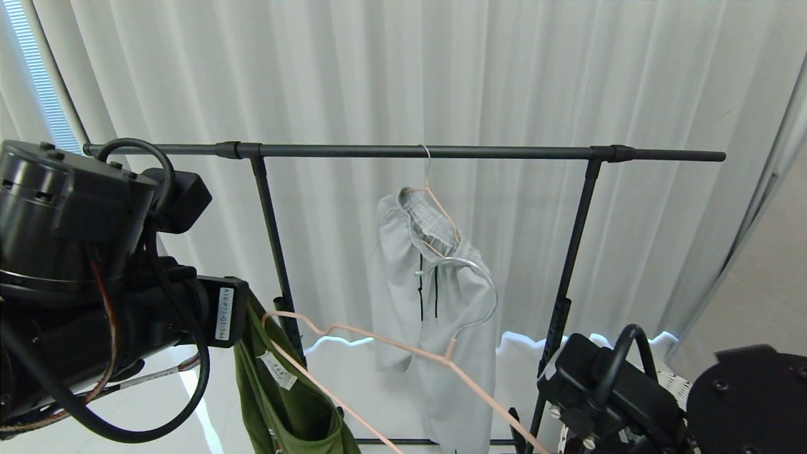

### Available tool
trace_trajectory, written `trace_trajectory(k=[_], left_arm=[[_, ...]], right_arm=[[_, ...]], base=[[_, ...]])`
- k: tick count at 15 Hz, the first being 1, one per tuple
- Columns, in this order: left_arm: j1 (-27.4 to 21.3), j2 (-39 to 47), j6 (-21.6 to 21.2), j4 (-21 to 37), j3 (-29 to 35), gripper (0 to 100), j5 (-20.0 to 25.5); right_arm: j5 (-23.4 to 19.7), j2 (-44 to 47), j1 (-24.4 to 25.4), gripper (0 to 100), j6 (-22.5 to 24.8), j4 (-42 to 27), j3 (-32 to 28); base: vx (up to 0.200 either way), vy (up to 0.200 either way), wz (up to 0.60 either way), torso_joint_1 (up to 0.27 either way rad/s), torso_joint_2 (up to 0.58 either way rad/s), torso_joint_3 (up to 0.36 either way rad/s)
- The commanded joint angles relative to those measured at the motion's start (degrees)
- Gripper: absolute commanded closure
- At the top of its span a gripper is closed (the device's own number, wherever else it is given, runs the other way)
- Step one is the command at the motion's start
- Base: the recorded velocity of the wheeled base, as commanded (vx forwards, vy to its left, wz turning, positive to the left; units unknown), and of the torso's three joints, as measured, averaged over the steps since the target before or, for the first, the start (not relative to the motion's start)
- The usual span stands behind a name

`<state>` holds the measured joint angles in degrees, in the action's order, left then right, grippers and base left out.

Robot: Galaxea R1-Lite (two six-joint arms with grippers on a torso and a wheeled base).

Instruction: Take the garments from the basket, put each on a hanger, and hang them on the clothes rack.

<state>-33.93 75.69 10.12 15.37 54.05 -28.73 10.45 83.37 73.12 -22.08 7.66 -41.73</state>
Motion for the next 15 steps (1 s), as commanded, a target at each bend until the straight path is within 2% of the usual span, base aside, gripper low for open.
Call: trace_trajectory(k=[1, 3, 7, 15], left_arm=[[0.0, 0.16, -0.01, 0.01, -0.09, 100, -0.09], [0.26, 0.51, -0.1, 0.01, 0.0, 100, -0.97], [0.79, 1.92, -0.1, 0.01, 0.09, 100, -5.54], [0.35, 1.39, -0.19, 0.01, 1.14, 100, -5.63]], right_arm=[[-0.08, 1.62, 0.01, 100, 0.02, -0.01, -0.9], [-0.08, 1.18, 0.36, 100, 0.1, -0.18, -0.55], [-0.08, -1.46, 1.41, 100, 0.28, -0.45, -0.55], [0.1, 0.74, 1.59, 100, 0.19, 0.17, -0.9]], base=[[0.0, 0.0, 0.0, 0.0, 0.0, 0.0], [0.0, 0.0, 0.0, 0.0, 0.0, 0.0], [0.0, 0.0, 0.0, 0.0, 0.0, 0.0], [0.0, 0.0, 0.0, 0.0, 0.0, 0.0]])
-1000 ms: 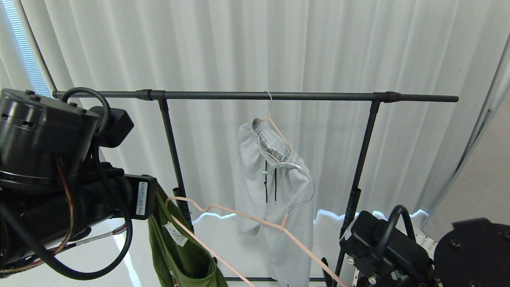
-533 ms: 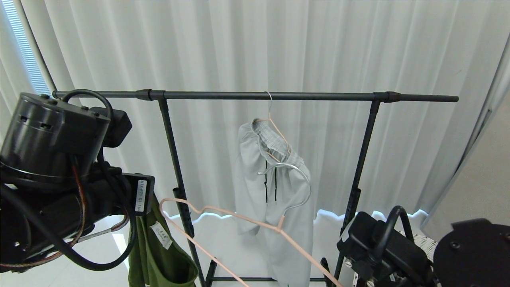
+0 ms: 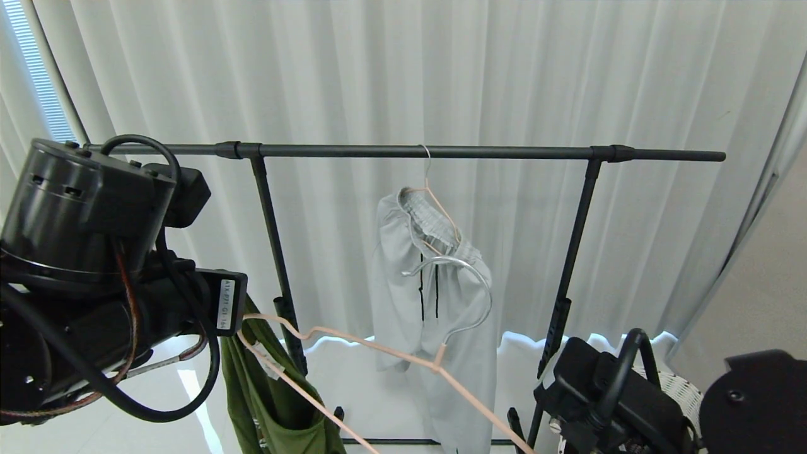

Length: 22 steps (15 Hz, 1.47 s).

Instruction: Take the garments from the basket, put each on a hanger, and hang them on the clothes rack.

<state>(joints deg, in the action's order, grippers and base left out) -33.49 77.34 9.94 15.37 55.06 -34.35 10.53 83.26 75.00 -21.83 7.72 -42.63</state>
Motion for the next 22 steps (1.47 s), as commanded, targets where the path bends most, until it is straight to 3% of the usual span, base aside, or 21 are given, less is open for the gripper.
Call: trace_trajectory(k=[1, 3, 6, 10, 22], left_arm=[[-0.53, -0.26, 0.08, 0.01, 0.22, 100, -0.01], [-1.32, -0.34, 0.08, 0.01, 0.22, 100, -0.01], [-2.55, -0.26, 0.17, 0.01, 0.22, 100, -0.01], [-3.34, -0.61, 0.17, 0.01, 0.31, 100, -0.01], [-22.5, -4.12, 5.01, 0.01, 3.03, 100, 0.08]], right_arm=[[0.19, 1.64, -0.9, 100, -0.05, 0.11, -0.35], [0.37, 3.75, -2.49, 100, -0.23, 0.81, -1.58], [0.45, 7.35, -4.86, 100, -0.05, 7.22, -2.46], [0.28, 9.9, -5.12, 100, -0.23, 8.28, -4.48], [-0.16, 17.29, -4.95, 100, -0.4, 8.28, -10.63]], base=[[0.0, 0.0, 0.0, 0.0, 0.0, 0.0], [0.0, 0.0, 0.0, 0.0, 0.0, 0.0], [0.0, 0.0, 0.0, 0.0, 0.0, 0.0], [0.0, 0.0, 0.0, 0.0, 0.0, 0.0], [0.0, 0.0, 0.0, 0.0, 0.0, 0.0]])
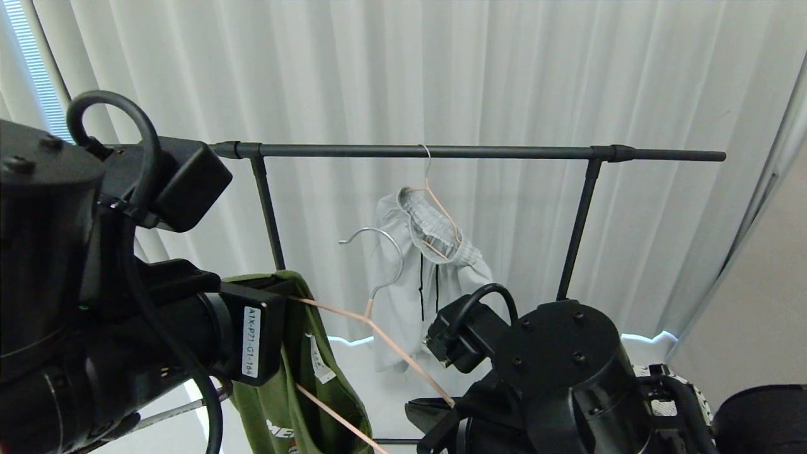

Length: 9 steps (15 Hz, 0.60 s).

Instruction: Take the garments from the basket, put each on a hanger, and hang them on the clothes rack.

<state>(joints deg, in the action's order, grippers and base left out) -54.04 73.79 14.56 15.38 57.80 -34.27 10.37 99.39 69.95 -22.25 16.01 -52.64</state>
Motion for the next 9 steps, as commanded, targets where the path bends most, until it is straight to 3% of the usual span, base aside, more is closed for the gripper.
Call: trace_trajectory(k=[1, 9], left_arm=[[-3.09, -0.84, 0.74, 0.0, 0.3, 100, -0.01], [-8.54, -2.33, 3.37, 0.0, -1.28, 100, 0.08]], right_arm=[[0.0, 1.77, 0.27, 100, -0.16, -0.01, -1.5], [0.61, 2.83, 0.63, 100, -1.22, 0.08, -3.96]], base=[[0.0, 0.0, 0.0, 0.0, 0.0, 0.0], [0.0, 0.0, 0.0, 0.0, 0.0, 0.0]])
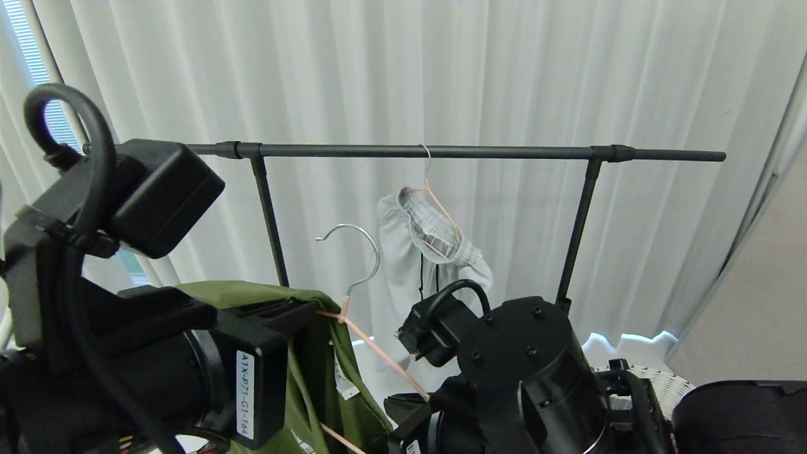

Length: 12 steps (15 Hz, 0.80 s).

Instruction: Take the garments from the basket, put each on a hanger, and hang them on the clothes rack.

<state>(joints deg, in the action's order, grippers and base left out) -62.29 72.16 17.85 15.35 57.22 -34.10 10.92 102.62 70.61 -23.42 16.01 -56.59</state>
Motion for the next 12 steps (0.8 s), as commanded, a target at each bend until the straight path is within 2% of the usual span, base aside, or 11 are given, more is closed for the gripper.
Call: trace_trajectory(k=[1, 5, 8, 9, 12], left_arm=[[-0.2, -1.67, -0.01, 0.03, -2.29, 100, -0.27], [-0.2, -4.83, -0.09, 0.03, -5.63, 100, -0.8], [-0.28, -4.83, -0.09, 0.03, -5.63, 100, -1.41], [-0.37, -4.83, -0.18, 0.03, -5.63, 0, -1.41], [-0.37, -5.45, -0.09, -0.05, -5.89, 0, -1.41]], right_arm=[[0.42, -1.46, -0.12, 100, -0.05, 0.08, 0.16], [3.4, -4.01, 0.06, 100, 0.3, 0.69, 0.08], [4.46, -4.45, 0.23, 100, 0.65, 3.94, 0.25], [4.46, -4.8, 0.5, 100, 0.65, 4.3, 0.25], [4.46, -5.94, 0.67, 100, 1.8, 4.38, 0.43]], base=[[0.0, 0.0, 0.0, 0.0, 0.0, 0.0], [0.0, 0.0, 0.0, 0.0, 0.0, 0.0], [0.0, 0.0, 0.0, 0.0, 0.0, 0.0], [0.0, 0.0, 0.0, 0.0, 0.0, 0.0], [0.0, 0.0, 0.0, 0.0, 0.0, 0.0]])
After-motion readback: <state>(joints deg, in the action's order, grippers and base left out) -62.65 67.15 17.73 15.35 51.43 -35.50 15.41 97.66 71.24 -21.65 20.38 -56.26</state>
